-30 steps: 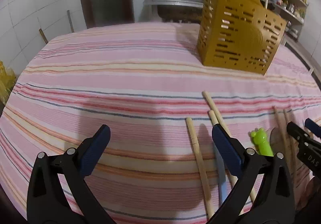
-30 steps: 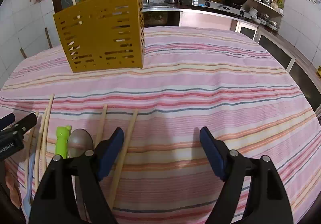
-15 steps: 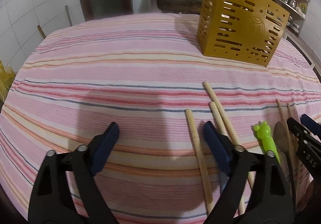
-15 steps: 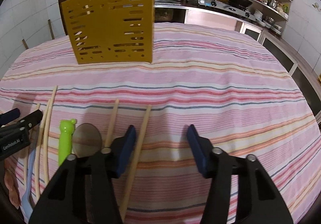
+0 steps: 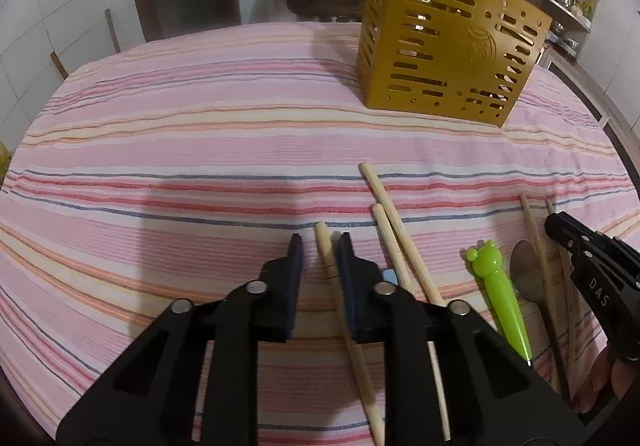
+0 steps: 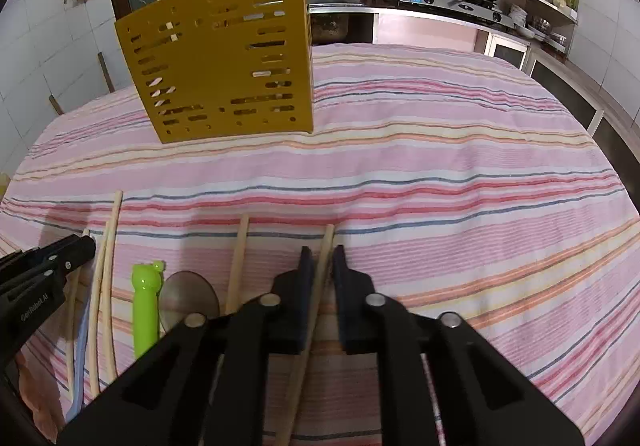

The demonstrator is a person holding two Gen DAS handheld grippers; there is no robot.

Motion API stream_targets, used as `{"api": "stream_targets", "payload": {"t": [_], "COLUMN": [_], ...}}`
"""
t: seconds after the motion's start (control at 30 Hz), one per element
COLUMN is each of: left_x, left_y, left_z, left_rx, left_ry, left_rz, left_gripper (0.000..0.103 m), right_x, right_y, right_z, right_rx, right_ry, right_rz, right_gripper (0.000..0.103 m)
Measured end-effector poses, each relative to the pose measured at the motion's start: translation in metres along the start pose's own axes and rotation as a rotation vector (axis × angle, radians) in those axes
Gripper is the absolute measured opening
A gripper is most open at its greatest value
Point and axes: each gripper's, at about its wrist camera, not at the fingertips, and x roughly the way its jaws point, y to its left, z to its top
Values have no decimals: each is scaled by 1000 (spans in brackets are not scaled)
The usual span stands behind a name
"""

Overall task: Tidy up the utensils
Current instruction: 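Lower the left tool onto a chopstick while the right tool grasps another, then lift both held chopsticks and carry them above the yellow holder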

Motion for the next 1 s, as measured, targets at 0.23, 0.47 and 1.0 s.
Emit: {"api": "stream_targets", "payload": {"t": [0.23, 0.47, 1.0], "left_x": [-6, -36, -152], "left_y": [1, 2, -6], "left_z": [-1, 0, -17], "left_rx": [-4, -18, 39], "left_ry": [-27, -128, -556], "left_rz": [-6, -13, 73], "left_gripper": [9, 9, 7], "right_x": [-9, -40, -124], "right_y": [-4, -20, -38], "right_z": [1, 3, -3], "right_rx": [26, 66, 114], "right_ry": [-43, -153, -542], "right_rz": [19, 46, 141], "right_gripper": [8, 6, 6]}}
